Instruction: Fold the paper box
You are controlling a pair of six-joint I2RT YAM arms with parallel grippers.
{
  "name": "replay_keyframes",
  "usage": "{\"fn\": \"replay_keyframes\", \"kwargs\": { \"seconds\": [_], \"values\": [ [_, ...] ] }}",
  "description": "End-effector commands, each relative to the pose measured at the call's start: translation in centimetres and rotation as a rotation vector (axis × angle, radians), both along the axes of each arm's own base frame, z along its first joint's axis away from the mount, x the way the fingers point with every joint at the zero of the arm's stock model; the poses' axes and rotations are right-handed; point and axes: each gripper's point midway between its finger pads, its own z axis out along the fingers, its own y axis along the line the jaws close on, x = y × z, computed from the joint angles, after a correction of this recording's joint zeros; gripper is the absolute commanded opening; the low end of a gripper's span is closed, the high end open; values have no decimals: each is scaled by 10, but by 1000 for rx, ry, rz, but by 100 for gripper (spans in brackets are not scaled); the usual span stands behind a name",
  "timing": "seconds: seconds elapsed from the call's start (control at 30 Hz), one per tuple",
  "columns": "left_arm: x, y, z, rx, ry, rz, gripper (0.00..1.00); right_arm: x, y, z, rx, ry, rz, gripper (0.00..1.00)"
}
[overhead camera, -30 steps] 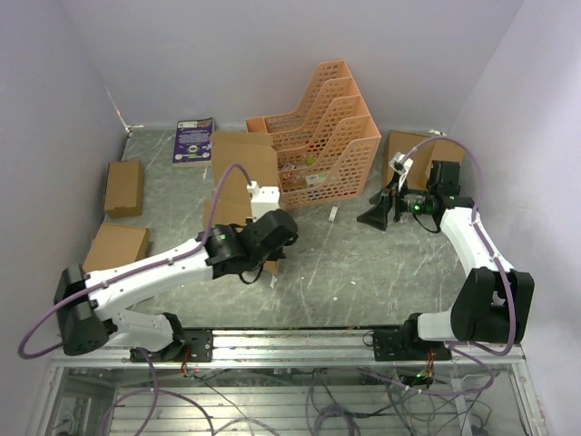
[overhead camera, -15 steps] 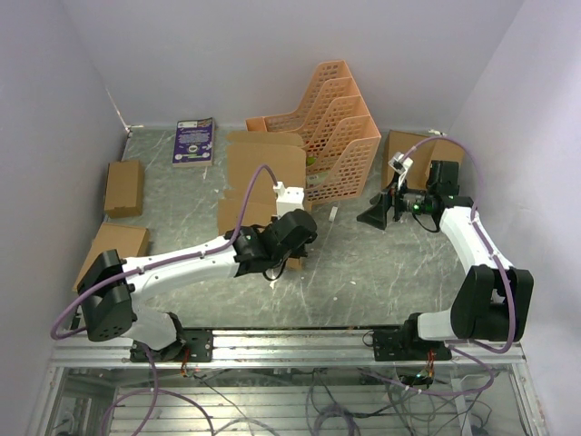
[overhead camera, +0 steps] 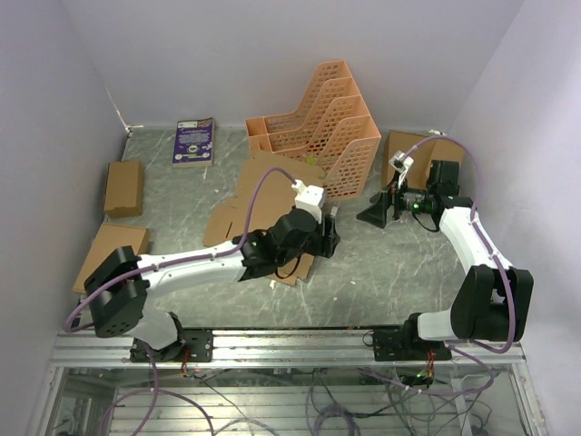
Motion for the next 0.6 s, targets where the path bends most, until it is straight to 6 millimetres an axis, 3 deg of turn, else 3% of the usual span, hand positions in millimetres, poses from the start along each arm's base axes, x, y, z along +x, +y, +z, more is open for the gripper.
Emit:
{"fn": "replay_keyframes", "kwargs": {
  "seconds": [0.0, 0.07, 0.17, 0.2, 0.27, 0.33, 0.47, 0.57],
  "values": [
    [-1, 12, 56, -75, -175, -71, 70, -4, 8, -7, 49, 25, 16, 100],
    [9, 38, 48, -45, -178, -48, 70, -6, 15, -8, 85, 29, 23, 100],
    [30, 92, 40, -48, -189, 7, 73, -16, 34, -17, 105, 22, 62, 100],
    [41, 113, 39, -51, -201, 47, 76, -19, 41, -19, 104, 11, 79, 100],
    [61, 156, 39, -51, -236, 172, 95, -24, 51, -22, 102, -6, 113, 100],
    [83, 199, 43, -43, -289, 299, 94, -27, 58, -24, 108, -1, 139, 100],
    [129, 239, 32, -108, -238, 345, 93, -29, 62, -30, 109, 33, 161, 100],
    [160, 244, 16, -236, -162, 271, 96, -30, 63, -30, 109, 39, 170, 100]
  ]
}}
